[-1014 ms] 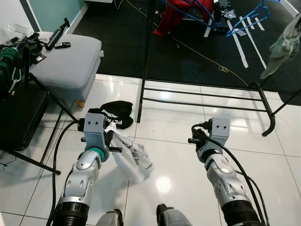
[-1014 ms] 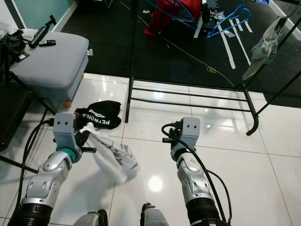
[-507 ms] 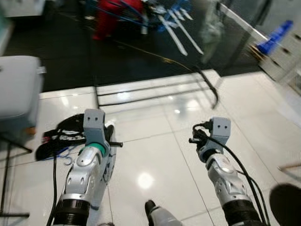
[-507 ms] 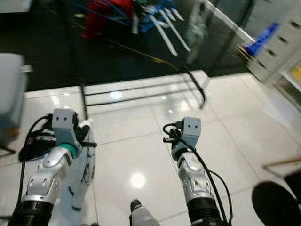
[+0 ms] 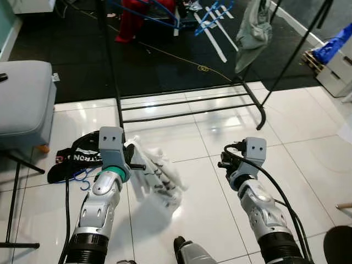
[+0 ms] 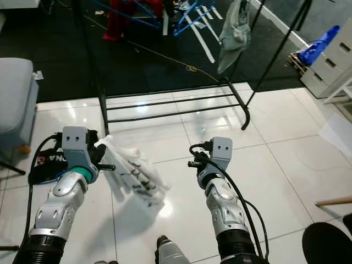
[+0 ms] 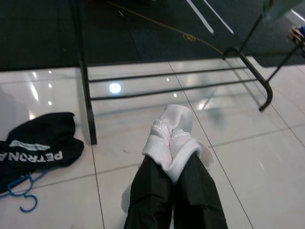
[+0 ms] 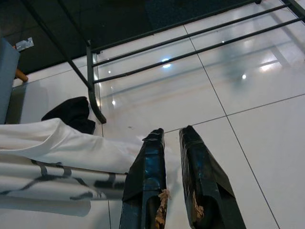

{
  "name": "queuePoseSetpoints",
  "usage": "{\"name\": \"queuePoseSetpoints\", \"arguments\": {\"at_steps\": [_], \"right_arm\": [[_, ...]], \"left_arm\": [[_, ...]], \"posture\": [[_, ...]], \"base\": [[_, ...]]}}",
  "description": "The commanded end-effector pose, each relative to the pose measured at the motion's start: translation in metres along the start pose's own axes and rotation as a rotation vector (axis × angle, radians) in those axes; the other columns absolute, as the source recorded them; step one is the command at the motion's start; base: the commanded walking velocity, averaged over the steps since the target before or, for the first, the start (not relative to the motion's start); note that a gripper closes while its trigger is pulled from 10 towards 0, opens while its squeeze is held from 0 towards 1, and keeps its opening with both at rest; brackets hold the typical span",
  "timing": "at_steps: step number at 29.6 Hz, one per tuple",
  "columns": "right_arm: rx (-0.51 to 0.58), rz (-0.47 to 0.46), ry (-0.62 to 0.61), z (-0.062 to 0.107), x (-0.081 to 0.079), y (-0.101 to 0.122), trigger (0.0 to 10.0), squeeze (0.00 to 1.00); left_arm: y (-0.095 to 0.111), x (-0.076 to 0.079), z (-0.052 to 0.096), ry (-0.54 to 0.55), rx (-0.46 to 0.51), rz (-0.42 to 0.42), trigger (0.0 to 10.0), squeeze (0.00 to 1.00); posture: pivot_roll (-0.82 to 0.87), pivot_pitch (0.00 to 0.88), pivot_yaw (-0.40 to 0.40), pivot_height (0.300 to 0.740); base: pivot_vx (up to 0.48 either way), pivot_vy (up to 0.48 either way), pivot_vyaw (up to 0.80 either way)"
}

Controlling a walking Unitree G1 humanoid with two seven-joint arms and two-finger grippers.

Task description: Hang hanger

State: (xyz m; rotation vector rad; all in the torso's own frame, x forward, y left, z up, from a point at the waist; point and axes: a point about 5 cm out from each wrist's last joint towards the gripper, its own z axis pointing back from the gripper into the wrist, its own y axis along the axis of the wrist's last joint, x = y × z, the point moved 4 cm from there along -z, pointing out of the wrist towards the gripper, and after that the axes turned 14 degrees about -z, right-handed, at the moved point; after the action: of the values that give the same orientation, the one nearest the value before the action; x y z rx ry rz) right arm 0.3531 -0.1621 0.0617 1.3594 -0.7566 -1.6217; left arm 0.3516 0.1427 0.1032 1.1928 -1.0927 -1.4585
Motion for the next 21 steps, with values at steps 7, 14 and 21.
{"name": "queuePoseSetpoints", "arguments": {"at_steps": [7, 14, 21], "right_arm": [[0.035, -0.003, -0.005, 0.000, 0.005, 0.010, 10.0, 0.00], [0.038, -0.012, 0.013, 0.002, 0.001, 0.011, 10.0, 0.00], [0.032, -0.009, 0.027, 0.002, -0.001, 0.010, 10.0, 0.00]], "left_arm": [[0.012, 0.000, 0.003, -0.010, 0.053, -0.028, 10.0, 0.00], [0.015, 0.005, 0.001, -0.029, 0.063, -0.030, 10.0, 0.00], [0.019, 0.008, 0.000, -0.040, 0.082, -0.027, 10.0, 0.00]], "posture": [[-0.03, 0.123, 0.013, 0.740], [-0.04, 0.132, 0.012, 0.740], [-0.02, 0.131, -0.001, 0.740]], "base": [[0.000, 0.000, 0.00], [0.000, 0.000, 0.00], [0.000, 0.000, 0.00]]}}
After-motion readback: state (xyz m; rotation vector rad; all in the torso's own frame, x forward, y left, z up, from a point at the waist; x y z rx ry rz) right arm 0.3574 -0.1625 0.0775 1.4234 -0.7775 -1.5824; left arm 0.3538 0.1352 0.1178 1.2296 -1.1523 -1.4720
